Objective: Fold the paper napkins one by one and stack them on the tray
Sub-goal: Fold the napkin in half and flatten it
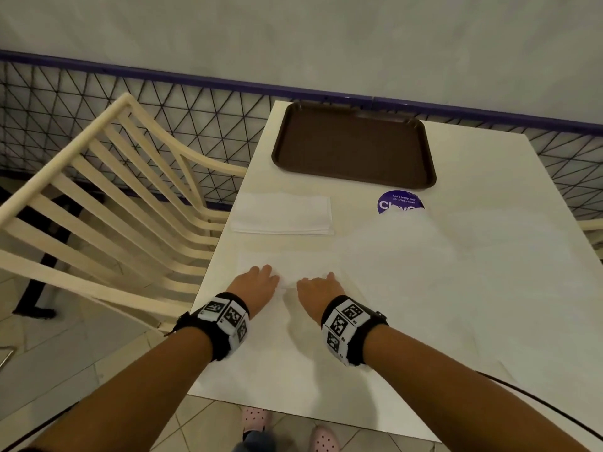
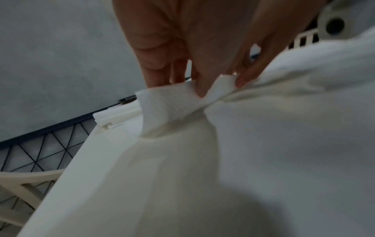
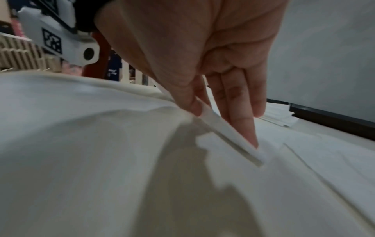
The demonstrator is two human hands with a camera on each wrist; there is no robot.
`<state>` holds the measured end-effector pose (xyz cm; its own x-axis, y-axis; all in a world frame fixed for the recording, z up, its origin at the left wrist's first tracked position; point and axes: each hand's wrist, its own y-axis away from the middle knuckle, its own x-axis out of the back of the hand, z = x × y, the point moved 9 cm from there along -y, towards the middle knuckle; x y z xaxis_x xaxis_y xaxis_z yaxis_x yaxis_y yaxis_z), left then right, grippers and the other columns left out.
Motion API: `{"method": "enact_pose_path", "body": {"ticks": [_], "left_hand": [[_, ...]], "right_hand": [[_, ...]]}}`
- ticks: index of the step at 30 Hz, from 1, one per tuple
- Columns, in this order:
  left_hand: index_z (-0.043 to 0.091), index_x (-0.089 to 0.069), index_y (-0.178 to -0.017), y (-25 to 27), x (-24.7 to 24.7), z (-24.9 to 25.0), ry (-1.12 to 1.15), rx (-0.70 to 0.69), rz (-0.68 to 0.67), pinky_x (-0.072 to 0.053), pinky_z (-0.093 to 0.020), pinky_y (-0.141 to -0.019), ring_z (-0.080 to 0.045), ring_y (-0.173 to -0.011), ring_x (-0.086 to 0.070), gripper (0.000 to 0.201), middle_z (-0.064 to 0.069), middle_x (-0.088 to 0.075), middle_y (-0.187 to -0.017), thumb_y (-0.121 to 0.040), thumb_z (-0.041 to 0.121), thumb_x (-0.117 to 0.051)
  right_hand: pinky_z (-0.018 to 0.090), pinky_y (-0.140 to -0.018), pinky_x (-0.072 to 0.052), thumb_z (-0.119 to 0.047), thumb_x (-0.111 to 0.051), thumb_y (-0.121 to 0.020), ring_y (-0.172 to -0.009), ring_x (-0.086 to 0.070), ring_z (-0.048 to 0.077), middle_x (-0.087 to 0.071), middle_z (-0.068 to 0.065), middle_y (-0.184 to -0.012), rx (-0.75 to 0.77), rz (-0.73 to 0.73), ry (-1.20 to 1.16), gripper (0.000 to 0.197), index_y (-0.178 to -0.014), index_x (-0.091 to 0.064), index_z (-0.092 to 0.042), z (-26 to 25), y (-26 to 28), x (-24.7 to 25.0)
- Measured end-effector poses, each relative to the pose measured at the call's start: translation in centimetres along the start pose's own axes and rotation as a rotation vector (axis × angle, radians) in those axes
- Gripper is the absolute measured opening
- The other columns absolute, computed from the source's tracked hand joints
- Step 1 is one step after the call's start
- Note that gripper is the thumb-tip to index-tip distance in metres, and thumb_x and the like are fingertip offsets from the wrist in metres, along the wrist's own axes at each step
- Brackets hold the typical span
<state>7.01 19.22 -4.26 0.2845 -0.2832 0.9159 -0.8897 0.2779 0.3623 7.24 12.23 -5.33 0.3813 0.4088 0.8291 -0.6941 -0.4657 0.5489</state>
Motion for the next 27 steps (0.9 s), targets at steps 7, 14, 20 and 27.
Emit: {"method": "enact_pose_path", "body": {"ticks": [7,14,20,27], "left_hand": [[0.019,-0.025,-0.145,-2.1,5.4,-6.1,0.063,-0.033,0.099,-0.041,-0.035,-0.098,-0.024,-0.122,-0.047,0.046,-0.008,-0.045,-0.136,-0.100,0.012,-0.031],[0.017,-0.023,-0.147,-4.8,12.5,-13.4,-0.006,0.070,0.291,-0.046,-0.037,-0.094,-0.027,-0.119,-0.051,0.054,-0.009,-0.044,-0.138,-0.097,0.000,-0.033],[0.004,-0.066,-0.113,-4.9,8.0,-11.5,-0.015,-0.162,0.477,-0.057,-0.039,-0.071,-0.030,-0.091,-0.070,0.069,-0.017,-0.068,-0.110,-0.049,-0.014,-0.081],[-0.002,-0.061,-0.118,-7.9,0.6,-10.5,0.043,-0.136,0.310,-0.053,-0.037,-0.085,-0.030,-0.108,-0.063,0.073,-0.018,-0.060,-0.123,-0.048,-0.009,-0.083]], "right_hand": [[0.035,-0.099,-0.037,0.002,-0.031,-0.093,-0.114,-0.055,0.029,-0.058,0.014,-0.122,-0.087,0.275,-0.080,0.036,-0.124,-0.049,-0.004,5.5,0.4,8.4],[0.038,-0.091,-0.044,0.005,-0.032,-0.093,-0.116,-0.052,0.031,-0.053,0.012,-0.130,-0.246,0.456,-0.200,0.045,-0.134,-0.042,-0.009,10.2,-1.9,16.1],[0.038,-0.101,-0.039,0.006,-0.028,-0.094,-0.127,-0.040,0.030,-0.031,0.005,-0.148,-0.255,0.369,-0.262,0.052,-0.143,-0.031,-0.013,9.2,-4.8,12.1],[0.032,-0.120,-0.011,0.007,-0.020,-0.096,-0.146,-0.011,0.020,-0.005,0.001,-0.158,-0.154,0.148,-0.371,0.059,-0.150,-0.012,-0.016,6.8,-7.8,4.5]]}}
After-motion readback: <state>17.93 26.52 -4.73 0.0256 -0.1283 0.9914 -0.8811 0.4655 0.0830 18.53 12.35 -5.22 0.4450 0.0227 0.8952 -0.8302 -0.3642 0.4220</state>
